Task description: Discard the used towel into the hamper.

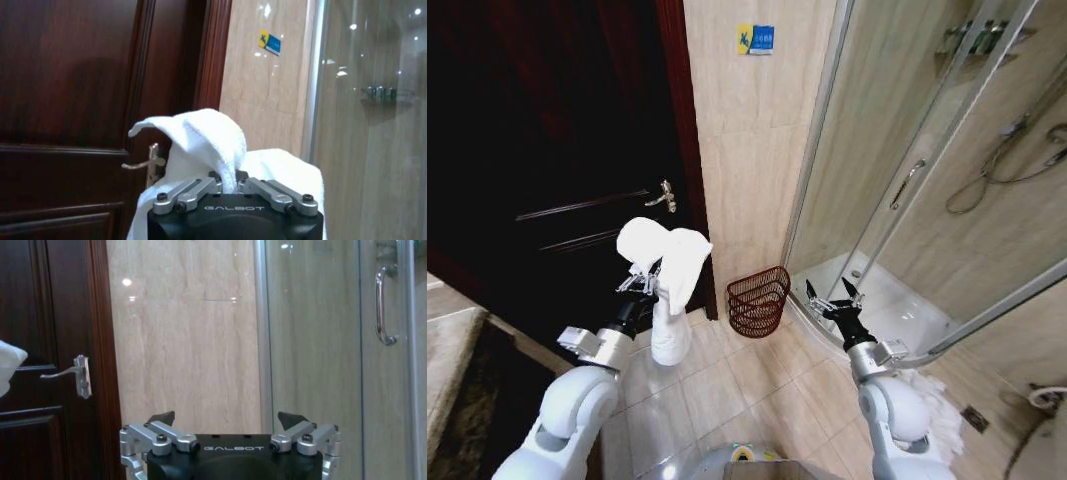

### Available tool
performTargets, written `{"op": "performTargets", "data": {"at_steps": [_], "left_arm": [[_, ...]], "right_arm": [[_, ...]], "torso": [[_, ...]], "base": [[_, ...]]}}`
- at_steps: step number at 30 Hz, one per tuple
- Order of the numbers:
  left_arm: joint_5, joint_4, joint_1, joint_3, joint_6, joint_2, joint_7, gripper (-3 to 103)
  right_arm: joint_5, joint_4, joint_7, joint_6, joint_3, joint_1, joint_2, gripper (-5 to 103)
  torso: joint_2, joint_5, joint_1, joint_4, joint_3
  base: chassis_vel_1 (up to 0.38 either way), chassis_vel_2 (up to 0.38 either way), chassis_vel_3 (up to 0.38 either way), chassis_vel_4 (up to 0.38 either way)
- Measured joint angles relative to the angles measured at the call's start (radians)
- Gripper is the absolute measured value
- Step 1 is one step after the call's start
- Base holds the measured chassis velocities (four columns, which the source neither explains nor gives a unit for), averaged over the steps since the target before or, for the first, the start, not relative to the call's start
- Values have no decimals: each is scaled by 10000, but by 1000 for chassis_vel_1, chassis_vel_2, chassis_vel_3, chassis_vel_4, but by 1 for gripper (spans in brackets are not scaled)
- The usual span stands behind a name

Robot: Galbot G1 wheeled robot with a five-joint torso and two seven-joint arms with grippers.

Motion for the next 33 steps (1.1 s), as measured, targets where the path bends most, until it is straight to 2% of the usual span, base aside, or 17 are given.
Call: {"op": "performTargets", "data": {"at_steps": [11, 33], "left_arm": [[104, 3, 55, -20, -103, -11, 135, 7], [165, 18, 115, -25, -181, -2, 233, 7]], "right_arm": [[22, -178, -646, 146, 157, -24, 66, 100], [-69, -365, -516, 384, 180, -30, 105, 100]], "torso": [[29, 0, 8, 0, 13], [69, 4, 32, 1, 37]], "base": [[0, 0, 0, 0], [-104, 98, 108, -99]]}}
